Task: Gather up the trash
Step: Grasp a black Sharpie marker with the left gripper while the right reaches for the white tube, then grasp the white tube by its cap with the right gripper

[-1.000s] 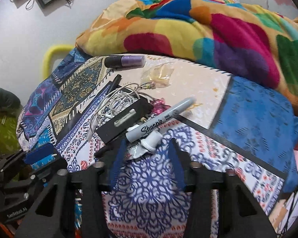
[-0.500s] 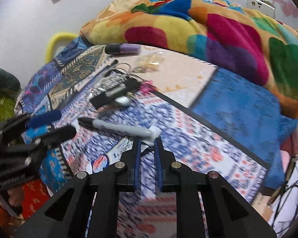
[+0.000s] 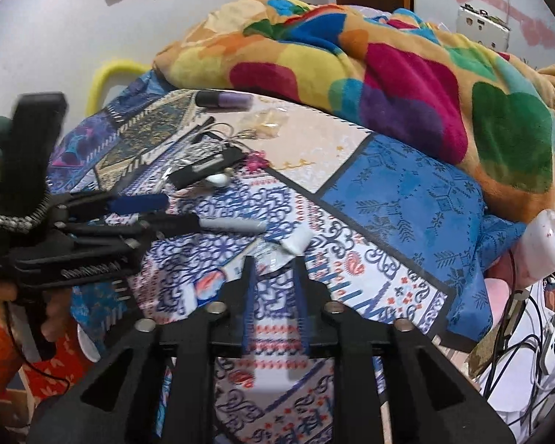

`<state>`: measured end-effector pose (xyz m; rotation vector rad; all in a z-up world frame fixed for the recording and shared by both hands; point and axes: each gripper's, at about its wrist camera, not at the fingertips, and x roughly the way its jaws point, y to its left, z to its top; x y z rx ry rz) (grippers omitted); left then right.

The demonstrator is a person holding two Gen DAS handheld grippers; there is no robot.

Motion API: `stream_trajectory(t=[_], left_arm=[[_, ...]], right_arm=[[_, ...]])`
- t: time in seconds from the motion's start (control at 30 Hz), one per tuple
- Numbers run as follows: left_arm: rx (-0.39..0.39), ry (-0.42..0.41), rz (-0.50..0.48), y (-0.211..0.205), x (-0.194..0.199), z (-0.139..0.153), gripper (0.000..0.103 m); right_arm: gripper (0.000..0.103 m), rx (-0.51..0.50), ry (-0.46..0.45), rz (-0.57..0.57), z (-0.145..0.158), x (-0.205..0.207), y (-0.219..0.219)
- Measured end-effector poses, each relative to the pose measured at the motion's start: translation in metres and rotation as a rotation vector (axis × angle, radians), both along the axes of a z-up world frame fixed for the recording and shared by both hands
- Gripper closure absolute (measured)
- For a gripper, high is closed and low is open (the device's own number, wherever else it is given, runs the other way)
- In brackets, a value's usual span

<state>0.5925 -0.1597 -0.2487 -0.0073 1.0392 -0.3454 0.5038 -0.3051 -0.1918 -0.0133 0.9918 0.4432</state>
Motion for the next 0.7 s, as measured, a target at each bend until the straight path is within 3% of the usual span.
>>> stream_trajectory(t=[0.03,0.13,0.2,0.27,0.37,0.53,0.7], left_arm=[[0.023,-0.001,-0.008,-0.001,-0.005,-0.001,0.05],[0.065,-0.028,-0.021,-0.003,-0.02,-0.001,0.057],[0.082,-0.039,-0.02,0.0,-0.03,-0.001,0.082],[0.054,-0.034,-0.018,0.006,-0.038,-0.001,0.089],[0.043,-0.04,0.0,0.017,-0.054,-0.002,0.089],[0.042,-0.028,-0.002,0.02,-0.078,-0.002,0.091],[0.034,-0.007,-0.014,0.015,-0.091,-0.001,0.091]], right_arm=[[0.062,0.001,-0.006,-0.003,0.0,-0.002,0.002],[0.057,0.01,-0.024,-0.03,-0.004,-0.006,0.01],[0.057,0.008,-0.004,-0.046,-0.01,-0.003,0.014],[0.057,0.01,0.017,-0.065,-0.018,0.0,0.016],[0.055,0.033,0.005,-0.088,-0.026,-0.006,0.021],[0.055,-0.118,-0.096,-0.078,-0.03,-0.02,0.042],[0.062,-0.185,-0.11,-0.037,-0.026,-0.025,0.037]])
